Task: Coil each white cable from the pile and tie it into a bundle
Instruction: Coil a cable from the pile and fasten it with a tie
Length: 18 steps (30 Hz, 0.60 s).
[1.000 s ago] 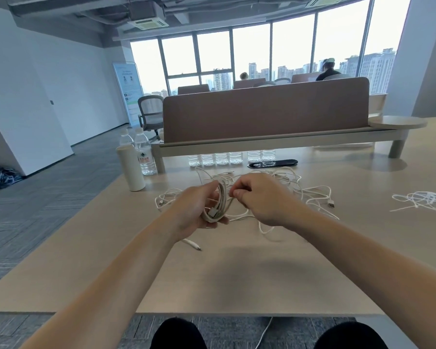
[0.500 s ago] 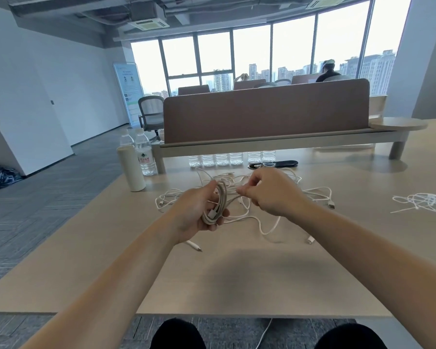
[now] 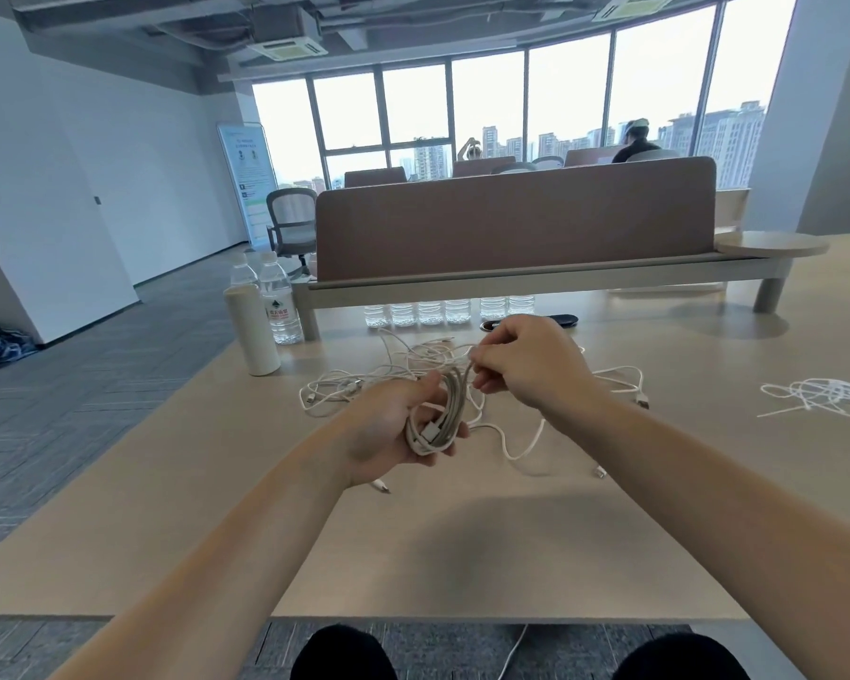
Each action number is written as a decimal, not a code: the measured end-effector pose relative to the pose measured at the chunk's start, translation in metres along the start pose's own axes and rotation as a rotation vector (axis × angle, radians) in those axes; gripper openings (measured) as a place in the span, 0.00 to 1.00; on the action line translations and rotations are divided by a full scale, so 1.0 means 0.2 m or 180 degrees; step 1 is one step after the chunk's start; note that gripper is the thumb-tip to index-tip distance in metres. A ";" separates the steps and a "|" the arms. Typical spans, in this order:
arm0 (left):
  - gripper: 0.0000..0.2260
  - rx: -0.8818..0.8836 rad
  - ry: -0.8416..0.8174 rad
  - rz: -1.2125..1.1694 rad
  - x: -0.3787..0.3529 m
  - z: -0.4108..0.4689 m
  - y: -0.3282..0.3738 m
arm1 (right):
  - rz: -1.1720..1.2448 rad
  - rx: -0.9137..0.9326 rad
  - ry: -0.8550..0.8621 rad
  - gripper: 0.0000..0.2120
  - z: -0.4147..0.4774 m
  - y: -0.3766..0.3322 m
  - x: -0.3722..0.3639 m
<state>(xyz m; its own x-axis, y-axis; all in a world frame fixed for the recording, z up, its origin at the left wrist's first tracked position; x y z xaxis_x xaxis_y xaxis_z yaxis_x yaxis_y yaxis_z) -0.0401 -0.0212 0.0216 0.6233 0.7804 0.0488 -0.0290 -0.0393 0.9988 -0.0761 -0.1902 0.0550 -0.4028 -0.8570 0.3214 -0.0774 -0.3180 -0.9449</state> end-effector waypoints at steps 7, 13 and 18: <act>0.23 0.0081 -0.0092 -0.0179 -0.01 -0.01 0.02 | -0.0835 0.0643 -0.0073 0.05 -0.03 -0.03 -0.02; 0.35 0.0153 -0.0171 -0.0295 -0.01 -0.01 0.04 | -0.0744 0.0757 -0.0330 0.09 -0.03 -0.02 -0.02; 0.37 0.0152 -0.0128 -0.0102 -0.02 0.00 0.04 | -0.0799 0.0882 -0.0302 0.08 -0.04 0.00 -0.02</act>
<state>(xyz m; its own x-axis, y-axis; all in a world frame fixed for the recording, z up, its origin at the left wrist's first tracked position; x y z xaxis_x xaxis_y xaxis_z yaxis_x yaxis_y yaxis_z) -0.0432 -0.0249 0.0286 0.6544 0.7560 0.0158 0.0281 -0.0452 0.9986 -0.0817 -0.1840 0.0542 -0.3156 -0.7681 0.5572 0.0917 -0.6091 -0.7877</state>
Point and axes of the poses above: each hand's wrist, its own z-axis towards the middle knuckle, its own x-axis out of the back of the hand, y = z × x, the point moved 2 cm from there along z, towards the middle knuckle, and after that the axes turned 10 degrees about -x, right-handed, at the moved point
